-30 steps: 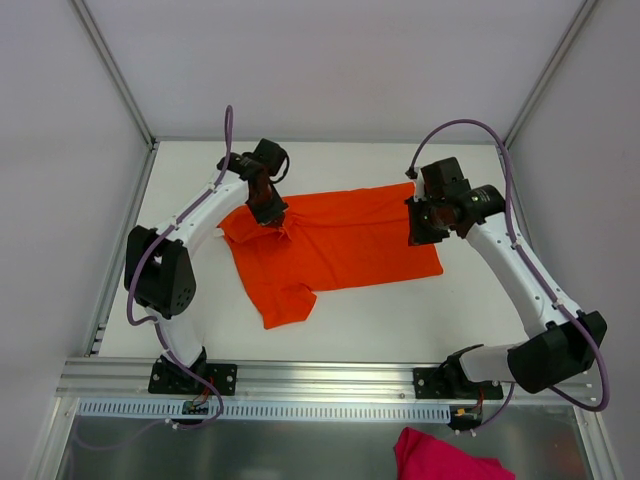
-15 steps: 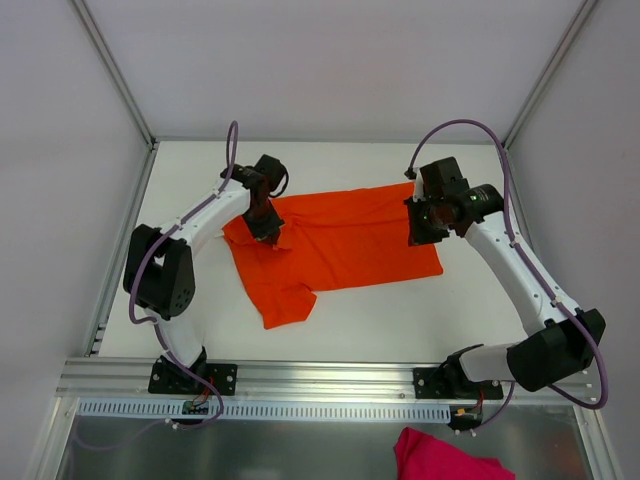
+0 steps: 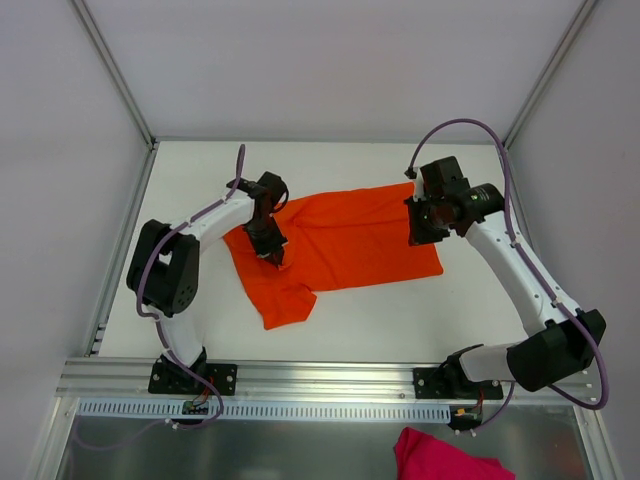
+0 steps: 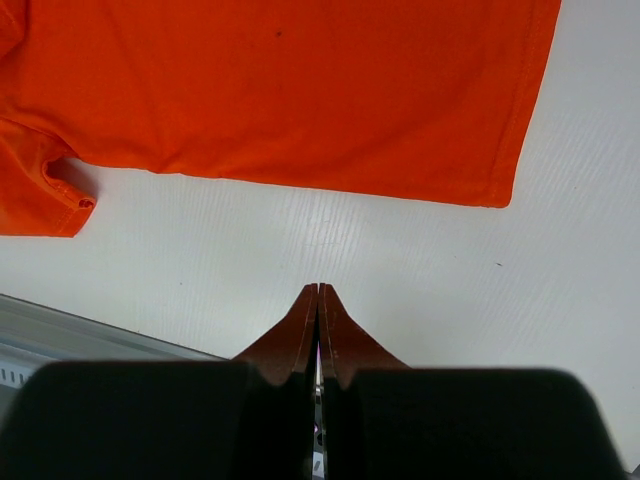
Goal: Fold and stack the t-shirts
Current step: Fold the flattened tshirt in 1/3 of the way
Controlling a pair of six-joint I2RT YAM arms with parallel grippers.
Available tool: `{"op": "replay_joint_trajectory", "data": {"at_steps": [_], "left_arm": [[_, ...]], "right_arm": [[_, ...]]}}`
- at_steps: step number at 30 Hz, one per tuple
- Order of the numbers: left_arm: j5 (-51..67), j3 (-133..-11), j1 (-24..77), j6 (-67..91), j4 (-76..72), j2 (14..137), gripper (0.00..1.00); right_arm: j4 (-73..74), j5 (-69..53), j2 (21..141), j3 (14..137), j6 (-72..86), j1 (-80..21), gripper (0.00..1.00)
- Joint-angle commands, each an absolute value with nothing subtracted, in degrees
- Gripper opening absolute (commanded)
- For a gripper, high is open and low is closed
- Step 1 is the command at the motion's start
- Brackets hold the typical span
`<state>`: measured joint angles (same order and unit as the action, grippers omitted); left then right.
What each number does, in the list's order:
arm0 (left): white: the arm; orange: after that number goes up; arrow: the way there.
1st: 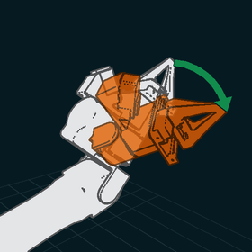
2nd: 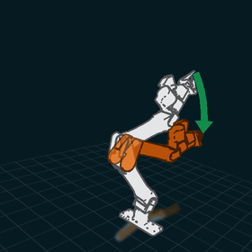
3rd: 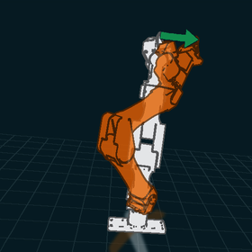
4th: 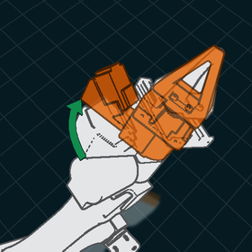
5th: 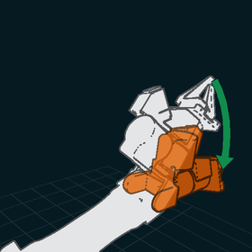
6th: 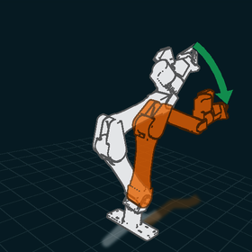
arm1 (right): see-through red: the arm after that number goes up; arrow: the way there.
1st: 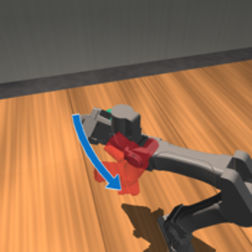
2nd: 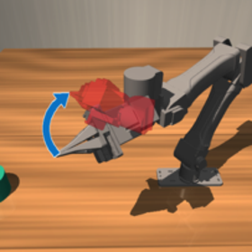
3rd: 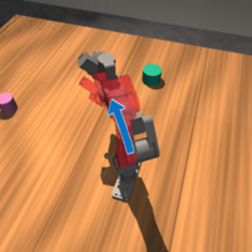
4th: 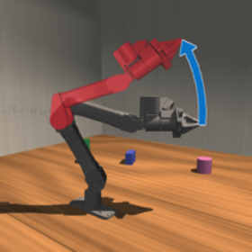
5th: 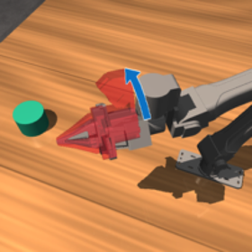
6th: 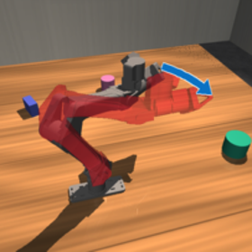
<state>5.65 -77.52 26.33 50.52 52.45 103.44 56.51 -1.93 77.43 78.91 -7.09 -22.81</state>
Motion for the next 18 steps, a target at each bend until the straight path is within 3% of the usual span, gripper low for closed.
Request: {"op": "replay_joint_trajectory", "data": {"at_steps": [1,3,5,8,9,11,18], "left_arm": [[6.78,-78.92,26.89,48.26,53.79,105.11,0.0],[5.54,-80.59,26.89,47.82,54.93,105.73,0.01],[4.57,-80.68,26.81,47.37,55.46,106.0,0.1],[2.03,-80.86,26.54,47.63,55.72,105.82,0.43],[0.37,-81.56,26.28,48.07,56.42,105.65,0.74],[-2.53,-82.79,26.19,48.51,57.13,105.12,0.99],[-14.23,-89.38,25.32,47.73,54.49,101.16,0.99]], "right_arm": [[57.57,-2.2,76.99,81.56,-7.38,-23.29,0.01],[57.74,-2.2,76.82,81.47,-7.21,-23.29,0.01],[58.01,-2.2,76.38,81.47,-7.21,-23.29,0.01],[58.01,-1.85,75.85,81.3,-7.29,-23.2,0.01],[58.09,-1.85,75.76,81.12,-7.21,-23.2,0.01],[58.18,-1.84,75.5,80.77,-7.29,-23.29,0.01],[57.39,-2.2,74.97,79.1,-7.03,-23.2,0.01]]}}
